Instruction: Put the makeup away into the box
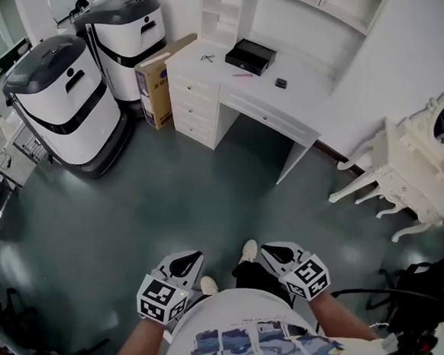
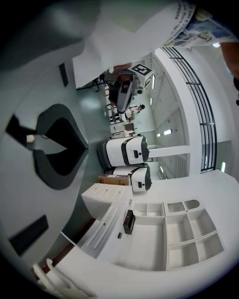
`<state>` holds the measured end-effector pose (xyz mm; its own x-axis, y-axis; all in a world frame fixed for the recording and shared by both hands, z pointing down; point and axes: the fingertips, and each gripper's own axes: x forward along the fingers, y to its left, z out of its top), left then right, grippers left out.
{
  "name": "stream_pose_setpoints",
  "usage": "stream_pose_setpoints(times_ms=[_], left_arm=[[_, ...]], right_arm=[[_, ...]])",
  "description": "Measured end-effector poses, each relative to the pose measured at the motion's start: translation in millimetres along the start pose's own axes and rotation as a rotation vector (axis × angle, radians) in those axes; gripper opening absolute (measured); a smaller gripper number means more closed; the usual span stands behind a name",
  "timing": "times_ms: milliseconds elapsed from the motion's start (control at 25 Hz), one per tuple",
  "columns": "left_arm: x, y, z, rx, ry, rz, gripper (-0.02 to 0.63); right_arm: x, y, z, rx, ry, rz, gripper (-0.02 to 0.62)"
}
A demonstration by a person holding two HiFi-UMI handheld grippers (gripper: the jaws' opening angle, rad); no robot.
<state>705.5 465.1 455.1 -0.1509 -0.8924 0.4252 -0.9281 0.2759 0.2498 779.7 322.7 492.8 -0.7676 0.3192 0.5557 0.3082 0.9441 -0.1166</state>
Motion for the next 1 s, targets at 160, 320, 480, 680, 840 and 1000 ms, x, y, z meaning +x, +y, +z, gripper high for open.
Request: stream_pose_setpoints(times_ms=[160, 320, 480, 680, 840, 1000], left_arm=[[11, 10, -1, -0.002, 0.028, -0.017, 0.014], [41, 27, 10, 0.012, 0.038, -0.027, 0.014], [79, 54, 33, 0.036, 0.060, -0.015, 0.014], [129, 100, 89, 0.070, 0.073, -0.001, 0.014], [165, 133, 135, 0.137, 0.088, 0.051, 0.015], [198, 155, 168, 0.164, 0.082, 0.079, 0.015]], right_arm=[[4, -10, -5, 0.036, 0.012, -0.019, 0.026], [17, -40, -2, 0.055, 0.013, -0.033, 0.028], [43, -85, 12, 0.073, -0.005, -0.047, 0.029], [85, -156, 55, 0.085, -0.038, -0.044, 0.031], [112, -205, 88, 0.079, -0.051, -0.021, 0.048], [129, -257, 108, 0.073, -0.061, -0.021, 0.081]])
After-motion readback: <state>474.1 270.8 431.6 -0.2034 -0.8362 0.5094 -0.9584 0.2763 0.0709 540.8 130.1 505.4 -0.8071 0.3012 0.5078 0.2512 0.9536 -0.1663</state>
